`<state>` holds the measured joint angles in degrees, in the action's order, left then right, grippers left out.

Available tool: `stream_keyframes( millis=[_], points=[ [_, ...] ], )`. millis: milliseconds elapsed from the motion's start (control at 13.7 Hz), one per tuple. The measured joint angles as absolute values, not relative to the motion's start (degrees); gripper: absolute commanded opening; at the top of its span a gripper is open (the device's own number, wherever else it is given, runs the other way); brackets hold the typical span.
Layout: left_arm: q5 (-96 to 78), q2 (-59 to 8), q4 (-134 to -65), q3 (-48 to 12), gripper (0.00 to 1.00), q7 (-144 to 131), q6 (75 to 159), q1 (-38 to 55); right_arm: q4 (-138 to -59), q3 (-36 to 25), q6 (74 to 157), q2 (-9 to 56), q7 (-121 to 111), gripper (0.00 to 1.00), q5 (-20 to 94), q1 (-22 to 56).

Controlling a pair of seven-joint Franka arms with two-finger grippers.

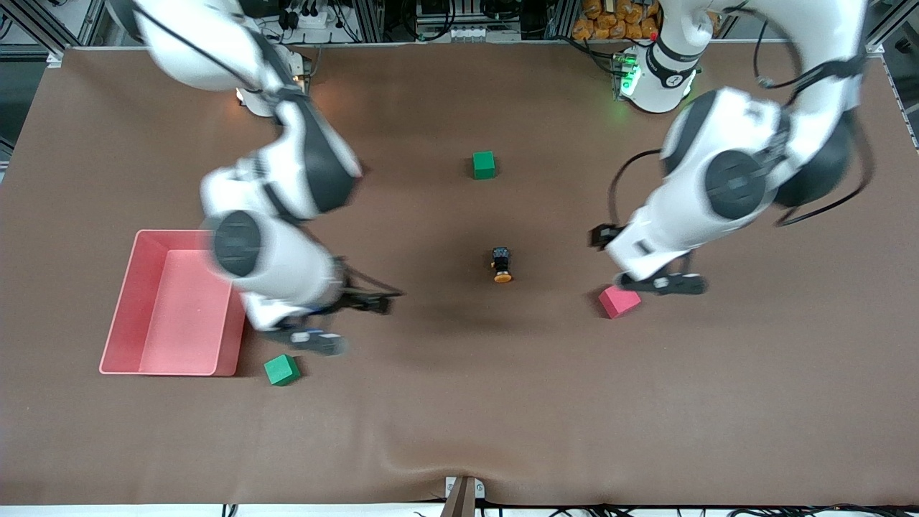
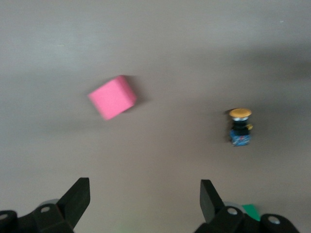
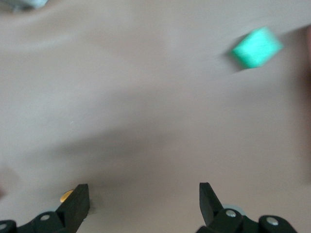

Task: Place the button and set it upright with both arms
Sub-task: 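Withdraw the right gripper while the left gripper reaches the button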

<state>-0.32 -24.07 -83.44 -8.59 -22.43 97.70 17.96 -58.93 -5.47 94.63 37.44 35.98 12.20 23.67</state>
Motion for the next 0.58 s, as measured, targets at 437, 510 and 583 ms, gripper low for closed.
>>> stream_keyframes(
  millis=[437, 510, 583],
  points=[
    [-1.93, -36.81, -79.03, -8.73, 1.00, -34.64, 109.95, 26.52, -58.98, -1.68, 80.96, 28.64, 19.88, 1.00, 12.21, 4.08],
    [-2.03, -38.57, -78.26, -8.73, 1.00, -35.24, 110.47, 27.52, -58.98, -1.45, 80.37, 27.31, 15.75, 1.00, 12.21, 1.61],
    [-2.09, -39.96, -77.65, -8.72, 1.00, -35.43, 110.68, 28.26, -59.02, -1.37, 79.90, 25.81, 12.49, 1.00, 12.14, -0.28]
  ],
)
